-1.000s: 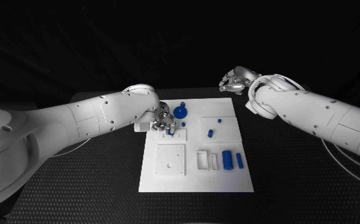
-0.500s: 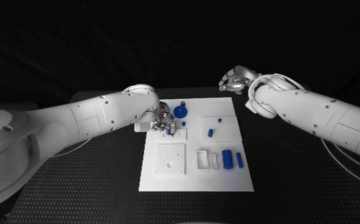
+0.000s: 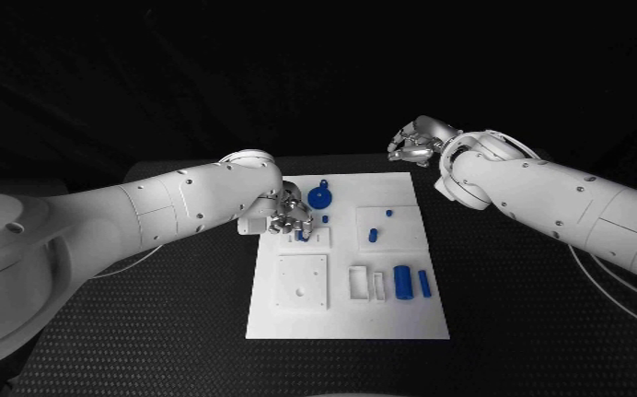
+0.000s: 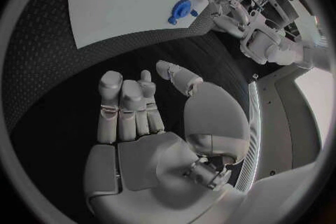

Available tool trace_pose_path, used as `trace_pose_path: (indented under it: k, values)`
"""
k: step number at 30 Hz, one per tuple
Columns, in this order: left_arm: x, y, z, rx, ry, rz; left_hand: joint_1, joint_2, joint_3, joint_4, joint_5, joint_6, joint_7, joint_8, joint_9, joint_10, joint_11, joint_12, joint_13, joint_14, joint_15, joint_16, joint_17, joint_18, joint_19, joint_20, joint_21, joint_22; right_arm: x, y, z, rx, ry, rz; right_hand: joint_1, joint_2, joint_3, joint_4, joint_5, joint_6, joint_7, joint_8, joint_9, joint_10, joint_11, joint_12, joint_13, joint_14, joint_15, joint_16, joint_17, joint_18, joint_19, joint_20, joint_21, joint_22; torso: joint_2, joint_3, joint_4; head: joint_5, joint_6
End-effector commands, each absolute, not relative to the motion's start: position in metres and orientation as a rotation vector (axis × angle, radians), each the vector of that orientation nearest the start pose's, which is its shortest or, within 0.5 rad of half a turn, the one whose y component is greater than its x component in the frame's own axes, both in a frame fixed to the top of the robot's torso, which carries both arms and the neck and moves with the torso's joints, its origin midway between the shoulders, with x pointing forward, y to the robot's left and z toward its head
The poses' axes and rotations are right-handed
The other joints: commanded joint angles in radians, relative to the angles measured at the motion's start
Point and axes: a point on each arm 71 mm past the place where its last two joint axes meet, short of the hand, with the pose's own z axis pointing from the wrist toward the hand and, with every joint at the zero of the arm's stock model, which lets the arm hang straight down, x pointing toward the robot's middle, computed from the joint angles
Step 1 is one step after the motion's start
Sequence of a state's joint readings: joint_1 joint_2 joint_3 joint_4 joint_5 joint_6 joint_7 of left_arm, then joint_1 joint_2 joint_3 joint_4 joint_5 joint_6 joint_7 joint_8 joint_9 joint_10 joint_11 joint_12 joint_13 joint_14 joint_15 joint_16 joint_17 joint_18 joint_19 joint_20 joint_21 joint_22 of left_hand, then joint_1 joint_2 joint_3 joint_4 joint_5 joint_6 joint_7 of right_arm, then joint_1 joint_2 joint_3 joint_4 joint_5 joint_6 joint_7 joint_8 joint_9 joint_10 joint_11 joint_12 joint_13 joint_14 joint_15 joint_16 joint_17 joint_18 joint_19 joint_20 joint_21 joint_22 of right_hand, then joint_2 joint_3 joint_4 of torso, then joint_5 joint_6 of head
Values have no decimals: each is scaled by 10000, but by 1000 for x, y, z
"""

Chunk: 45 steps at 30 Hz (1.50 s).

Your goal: Assemble the parts on the task board

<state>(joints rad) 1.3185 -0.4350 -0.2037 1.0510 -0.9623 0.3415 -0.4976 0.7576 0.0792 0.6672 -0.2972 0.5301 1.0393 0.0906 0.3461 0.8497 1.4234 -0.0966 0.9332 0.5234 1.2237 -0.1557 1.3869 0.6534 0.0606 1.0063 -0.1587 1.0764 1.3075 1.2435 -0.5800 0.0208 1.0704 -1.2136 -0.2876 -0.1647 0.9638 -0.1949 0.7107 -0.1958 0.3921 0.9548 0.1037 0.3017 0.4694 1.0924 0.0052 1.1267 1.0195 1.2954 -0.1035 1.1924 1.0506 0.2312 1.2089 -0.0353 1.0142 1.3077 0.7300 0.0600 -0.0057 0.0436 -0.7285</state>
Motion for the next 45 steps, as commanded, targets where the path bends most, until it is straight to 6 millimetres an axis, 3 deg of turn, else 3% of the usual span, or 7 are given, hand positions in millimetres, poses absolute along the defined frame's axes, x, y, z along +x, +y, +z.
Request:
trace_pose_path:
  k: [1,23,28,38,45]
  values:
    - [540,144,-247,-436,25376,-2971,55,74,141,56,201,1374,-957,280,37,-143,-189,58,-17,335,-447,65,8,183,79,-863,51,157,577,-208,-174,2188,16884,5478,-99,7,2,-48,58,61,146,-61,15,-92,6,38,-12,-14,16,-68,17,306,5,-96,-34,157,-1,-3,-2,4,8]
    - [540,143,-247,-477,25357,-2839,53,74,156,74,207,1380,-960,279,87,-147,-192,83,-24,332,-442,62,4,183,80,-862,56,155,577,-209,-174,2194,16884,5470,-102,9,0,-51,64,63,146,-61,16,-92,5,41,-14,-13,15,-70,18,306,5,-94,-35,157,0,0,-2,-1,16]
    - [541,143,-247,-351,25302,-2697,-30,108,121,106,37,1445,-976,305,187,-150,-204,126,-37,343,-440,62,-1,177,95,-854,54,140,577,-209,-174,2199,16877,5461,-102,10,0,-53,65,64,146,-60,17,-92,5,41,-15,-13,15,-70,18,306,6,-94,-35,157,-1,-1,2,1,15]
    - [540,139,-249,-320,25359,-2753,-448,356,56,211,-143,1603,-1020,317,380,-170,-241,208,-73,377,-448,48,-19,172,136,-841,33,110,577,-209,-174,2182,16876,5469,-102,11,1,-56,68,65,146,-60,18,-93,5,42,-16,-13,15,-71,18,306,5,-94,-35,158,5,-11,-14,5,15]
    - [540,140,-249,-412,25459,-2847,-708,502,55,271,-205,1721,-1051,332,495,-176,-268,250,-95,391,-439,50,-20,170,134,-834,22,108,577,-209,-174,2178,16884,5469,-102,10,0,-58,69,66,146,-60,19,-93,5,42,-17,-13,15,-72,19,306,5,-93,-35,158,-1,4,-5,1,-1]
